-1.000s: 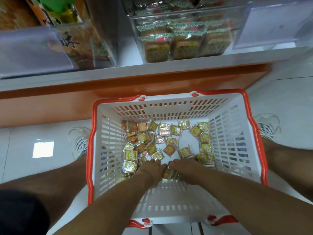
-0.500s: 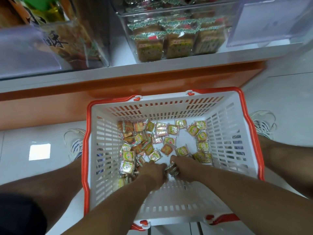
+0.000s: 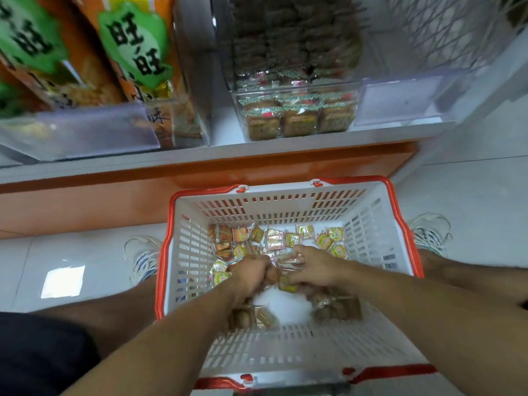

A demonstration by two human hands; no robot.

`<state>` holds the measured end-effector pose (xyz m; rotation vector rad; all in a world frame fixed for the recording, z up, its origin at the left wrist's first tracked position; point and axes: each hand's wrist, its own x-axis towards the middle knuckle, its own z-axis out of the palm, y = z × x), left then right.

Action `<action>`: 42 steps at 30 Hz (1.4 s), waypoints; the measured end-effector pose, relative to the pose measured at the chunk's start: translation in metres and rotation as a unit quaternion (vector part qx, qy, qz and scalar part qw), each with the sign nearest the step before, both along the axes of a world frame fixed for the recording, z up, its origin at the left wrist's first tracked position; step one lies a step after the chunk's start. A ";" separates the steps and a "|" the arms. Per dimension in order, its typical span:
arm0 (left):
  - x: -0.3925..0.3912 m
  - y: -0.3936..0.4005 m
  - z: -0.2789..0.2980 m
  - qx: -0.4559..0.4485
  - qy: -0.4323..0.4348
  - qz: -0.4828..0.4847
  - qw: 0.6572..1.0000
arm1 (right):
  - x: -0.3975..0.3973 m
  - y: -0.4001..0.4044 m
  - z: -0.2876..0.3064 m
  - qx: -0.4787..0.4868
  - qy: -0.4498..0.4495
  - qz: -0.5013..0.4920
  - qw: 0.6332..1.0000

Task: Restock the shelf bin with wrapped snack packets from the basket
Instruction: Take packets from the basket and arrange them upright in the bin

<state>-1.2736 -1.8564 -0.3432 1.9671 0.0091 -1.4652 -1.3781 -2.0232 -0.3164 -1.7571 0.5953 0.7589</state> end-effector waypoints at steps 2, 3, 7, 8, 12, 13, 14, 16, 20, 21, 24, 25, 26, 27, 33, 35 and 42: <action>0.010 -0.004 0.025 -0.020 0.040 0.053 0.998 | 0.012 -0.008 0.035 -0.002 -0.015 0.020 1.000; 0.014 -0.006 0.039 -0.035 0.053 0.064 0.996 | 0.017 -0.012 0.055 -0.019 -0.029 0.038 0.999; 0.031 -0.018 0.105 -0.111 0.140 0.109 0.978 | 0.030 -0.020 0.143 -0.139 -0.105 0.160 0.972; 0.035 -0.021 0.123 -0.131 0.167 0.103 0.972 | 0.031 -0.022 0.166 -0.173 -0.138 0.190 0.956; 0.041 -0.031 0.205 -0.230 0.173 0.039 0.957 | 0.028 -0.029 0.263 -0.183 -0.248 0.206 0.929; 0.043 -0.032 0.226 -0.244 0.165 0.027 0.955 | 0.027 -0.032 0.282 -0.164 -0.272 0.181 0.931; 0.045 -0.033 0.246 -0.259 0.161 0.013 0.952 | 0.026 -0.035 0.297 -0.144 -0.292 0.151 0.933; 0.050 -0.031 0.283 -0.294 0.161 -0.005 0.942 | 0.026 -0.041 0.316 -0.085 -0.313 0.094 0.941; 0.053 -0.024 0.331 -0.378 0.112 -0.050 0.918 | 0.032 -0.045 0.319 0.105 -0.296 -0.013 0.949; 0.052 -0.023 0.335 -0.395 0.090 -0.063 0.912 | 0.035 -0.044 0.318 0.125 -0.292 -0.032 0.947; 0.054 -0.024 0.336 -0.430 0.037 -0.061 0.900 | 0.046 -0.047 0.318 0.125 -0.288 -0.058 0.948; 0.057 -0.026 0.336 -0.433 0.029 -0.049 0.900 | 0.048 -0.050 0.319 0.126 -0.286 -0.072 0.947; 0.061 -0.027 0.337 -0.436 0.031 -0.038 0.899 | 0.050 -0.054 0.319 0.133 -0.288 -0.091 0.944; 0.064 -0.029 0.337 -0.438 0.039 -0.030 0.898 | 0.050 -0.058 0.319 0.142 -0.296 -0.108 0.938; 0.078 -0.033 0.340 -0.442 0.087 -0.008 0.893 | 0.041 -0.068 0.324 0.114 -0.340 -0.159 0.920; 0.081 -0.034 0.343 -0.431 0.084 0.013 0.898 | 0.041 -0.072 0.327 0.093 -0.356 -0.152 0.918; 0.075 -0.043 0.344 -0.382 0.054 0.011 0.923 | 0.038 -0.061 0.330 0.061 -0.371 -0.076 0.924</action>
